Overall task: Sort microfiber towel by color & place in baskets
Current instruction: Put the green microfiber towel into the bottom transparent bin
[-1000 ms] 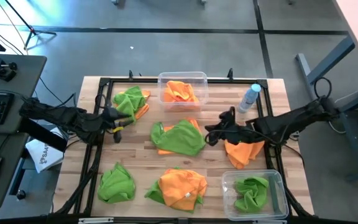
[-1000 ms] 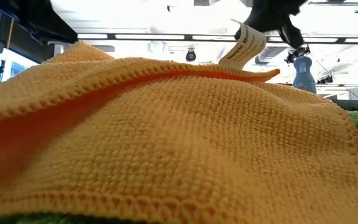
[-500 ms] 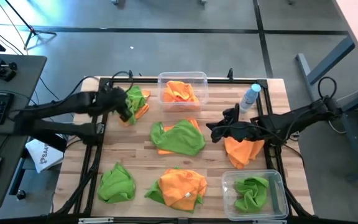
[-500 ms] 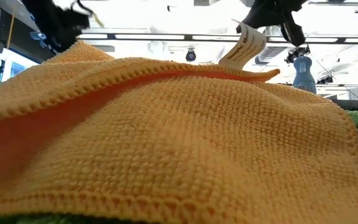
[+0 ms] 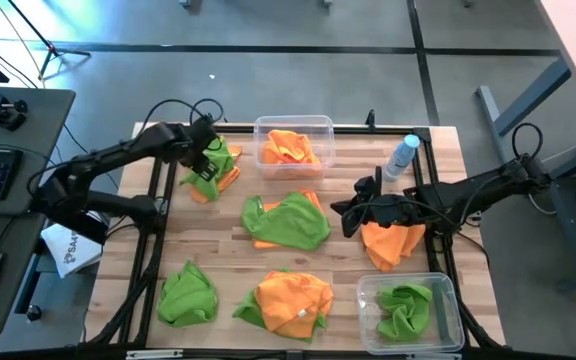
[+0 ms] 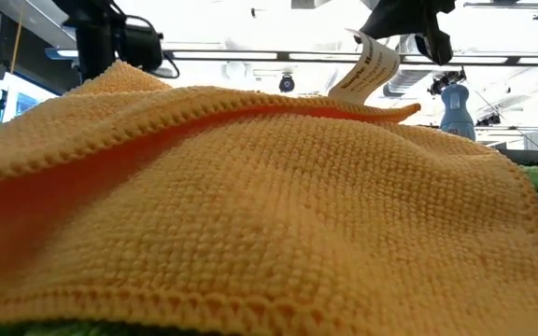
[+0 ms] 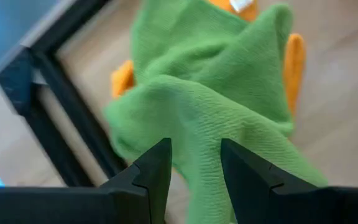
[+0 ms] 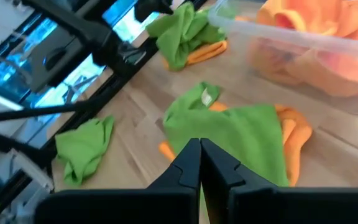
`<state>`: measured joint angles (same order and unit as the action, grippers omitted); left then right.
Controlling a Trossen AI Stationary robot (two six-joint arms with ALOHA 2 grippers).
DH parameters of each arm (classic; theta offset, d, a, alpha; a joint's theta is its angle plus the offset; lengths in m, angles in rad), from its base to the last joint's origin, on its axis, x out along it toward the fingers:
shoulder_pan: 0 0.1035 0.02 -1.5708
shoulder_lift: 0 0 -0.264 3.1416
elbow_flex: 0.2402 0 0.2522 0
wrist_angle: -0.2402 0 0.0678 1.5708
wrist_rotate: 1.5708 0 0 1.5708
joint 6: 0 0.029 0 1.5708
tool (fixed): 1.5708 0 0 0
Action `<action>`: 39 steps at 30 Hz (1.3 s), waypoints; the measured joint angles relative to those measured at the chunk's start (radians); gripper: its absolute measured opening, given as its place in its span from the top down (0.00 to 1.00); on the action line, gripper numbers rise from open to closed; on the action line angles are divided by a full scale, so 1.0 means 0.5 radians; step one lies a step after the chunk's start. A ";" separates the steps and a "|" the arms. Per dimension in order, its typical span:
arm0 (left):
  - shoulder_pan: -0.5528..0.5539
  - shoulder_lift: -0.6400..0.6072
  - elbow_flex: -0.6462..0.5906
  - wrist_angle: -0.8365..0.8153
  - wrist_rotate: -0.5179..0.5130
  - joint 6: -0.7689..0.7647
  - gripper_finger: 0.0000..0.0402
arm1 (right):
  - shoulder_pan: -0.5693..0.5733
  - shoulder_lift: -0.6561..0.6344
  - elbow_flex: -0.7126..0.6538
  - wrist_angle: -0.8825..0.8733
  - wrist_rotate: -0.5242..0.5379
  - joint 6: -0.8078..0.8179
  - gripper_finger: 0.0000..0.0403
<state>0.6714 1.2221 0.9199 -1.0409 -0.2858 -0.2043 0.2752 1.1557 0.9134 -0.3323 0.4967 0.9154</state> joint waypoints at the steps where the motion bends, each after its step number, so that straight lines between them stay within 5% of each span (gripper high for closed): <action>1: 0.005 0.027 0.000 0.001 0.041 -0.001 0.68 | 0.000 0.000 0.001 -0.003 -0.015 -0.001 1.00; 12: 0.005 0.271 0.000 0.000 0.121 -0.178 0.69 | 0.000 0.000 0.002 -0.181 -0.175 -0.049 1.00; 19: -0.021 0.341 0.000 -0.004 0.191 -0.249 0.97 | 0.000 0.000 0.002 -0.193 -0.177 -0.172 1.00; 29: -0.392 -0.183 0.037 -0.110 0.194 -0.696 1.00 | 0.000 0.001 0.002 -0.273 -0.225 -0.325 1.00; 39: -1.089 -0.552 0.441 -0.103 -0.034 -1.260 1.00 | -0.014 0.002 0.002 -0.437 -0.263 -0.631 1.00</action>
<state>0.1271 0.9461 1.1404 -1.0925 -0.3027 -0.8345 0.2684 1.1564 0.9146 -0.5510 0.3654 0.6000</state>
